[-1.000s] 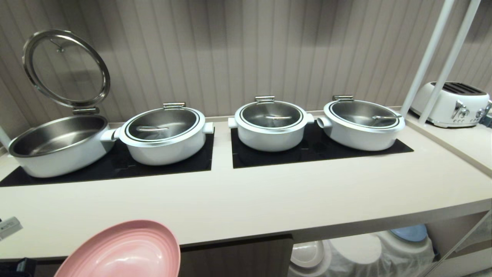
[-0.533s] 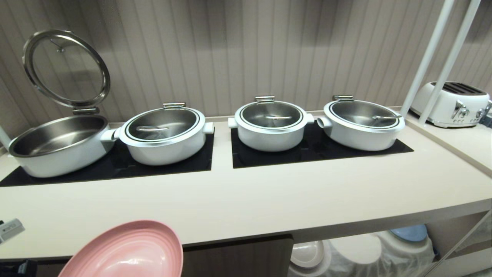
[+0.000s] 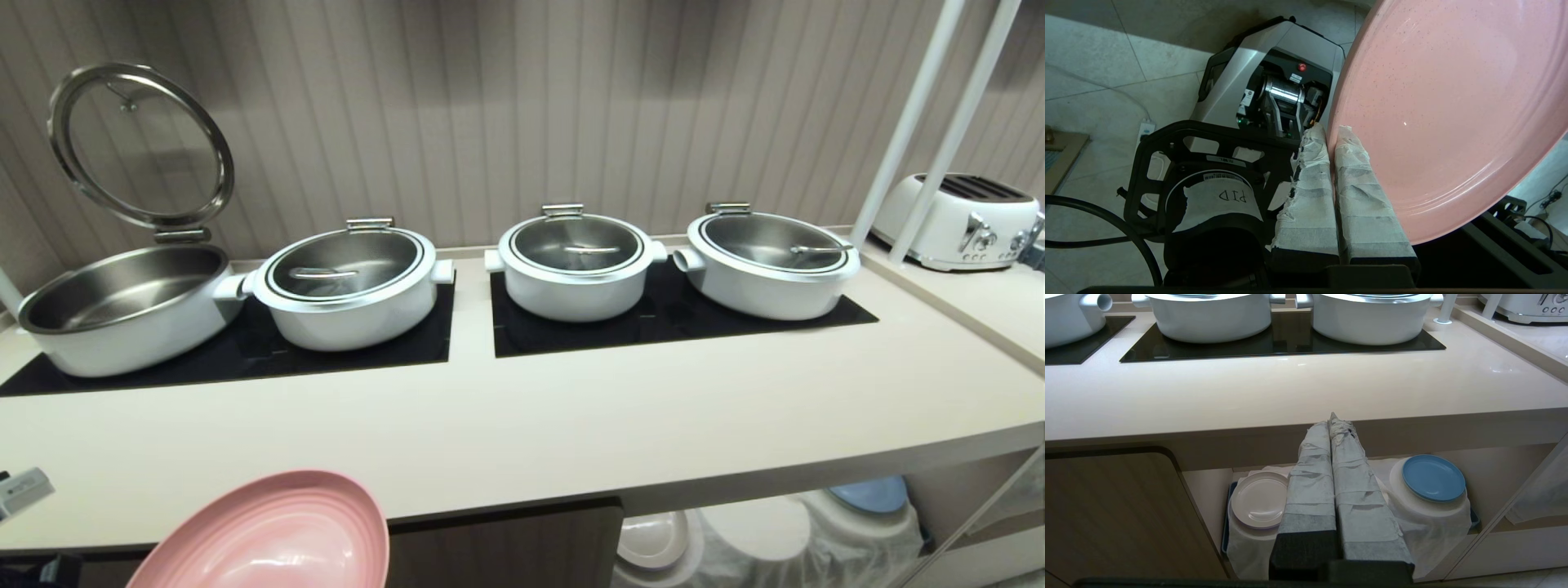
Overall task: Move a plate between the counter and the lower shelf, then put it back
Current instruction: Put the plate in the cupboard
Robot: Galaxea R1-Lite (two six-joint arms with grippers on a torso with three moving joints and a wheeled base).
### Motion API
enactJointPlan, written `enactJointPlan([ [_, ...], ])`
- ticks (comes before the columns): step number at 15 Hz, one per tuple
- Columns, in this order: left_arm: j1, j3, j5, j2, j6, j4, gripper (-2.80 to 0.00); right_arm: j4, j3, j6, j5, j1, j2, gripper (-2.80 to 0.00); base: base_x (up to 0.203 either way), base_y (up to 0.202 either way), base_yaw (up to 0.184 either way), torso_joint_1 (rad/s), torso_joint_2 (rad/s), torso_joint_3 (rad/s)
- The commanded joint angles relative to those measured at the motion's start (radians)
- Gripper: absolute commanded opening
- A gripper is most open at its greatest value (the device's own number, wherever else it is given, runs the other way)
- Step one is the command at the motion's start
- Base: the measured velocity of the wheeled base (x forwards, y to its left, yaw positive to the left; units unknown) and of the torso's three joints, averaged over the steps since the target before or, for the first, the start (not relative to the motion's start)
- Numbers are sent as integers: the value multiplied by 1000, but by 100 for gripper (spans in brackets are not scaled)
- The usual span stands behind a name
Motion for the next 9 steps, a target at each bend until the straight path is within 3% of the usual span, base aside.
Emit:
enactJointPlan([
  [1,0,5,-2,-2,-1,6,-280,0,0,0,0,0,0,-280,0,0,0,0,0,0],
  [9,-2,9,-4,-45,-2,11,-280,0,0,0,0,0,0,-280,0,0,0,0,0,0],
])
